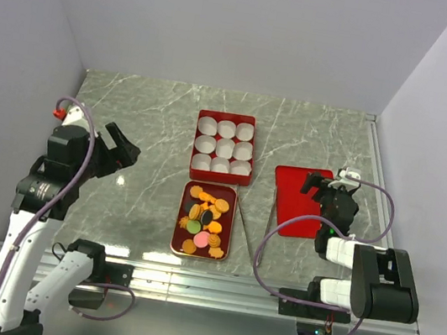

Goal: Pack the cookies

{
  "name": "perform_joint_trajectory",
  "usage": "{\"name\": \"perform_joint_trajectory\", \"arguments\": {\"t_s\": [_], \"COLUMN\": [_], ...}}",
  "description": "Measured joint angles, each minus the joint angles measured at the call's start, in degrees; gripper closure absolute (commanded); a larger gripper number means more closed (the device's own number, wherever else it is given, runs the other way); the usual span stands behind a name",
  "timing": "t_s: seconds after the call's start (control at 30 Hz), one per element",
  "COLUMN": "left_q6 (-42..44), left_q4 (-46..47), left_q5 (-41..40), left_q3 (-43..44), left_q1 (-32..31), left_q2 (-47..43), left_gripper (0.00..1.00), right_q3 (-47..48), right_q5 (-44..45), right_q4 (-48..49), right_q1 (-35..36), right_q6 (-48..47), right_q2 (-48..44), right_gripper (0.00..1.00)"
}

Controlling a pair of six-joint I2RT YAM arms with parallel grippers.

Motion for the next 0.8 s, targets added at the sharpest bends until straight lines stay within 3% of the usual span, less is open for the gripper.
{"name": "perform_joint_trajectory", "arguments": {"t_s": [0.27, 0.57, 0.8], "left_q6": [-1.2, -0.3, -2.7], "left_q4": [-2.3, 1.5, -11.5], "left_q5": [-2.2, -1.4, -6.2], "left_q3": [3.3, 2.0, 15.9], "left_q1": [-0.2, -0.2, -0.3], "left_q2": [1.1, -12.0, 2.4], "left_gripper": [0.01, 0.01, 0.0], "right_q3": [0.0, 0.0, 0.1], "right_q5": [0.0, 0.0, 0.9], "right_q4": [0.0, 0.0, -0.2], "right_q1": [0.0, 0.0, 0.2], "right_q6": [0.0, 0.0, 0.0], "right_q2": [0.0, 0.0, 0.0], "right_gripper": [0.0, 0.0, 0.0]}}
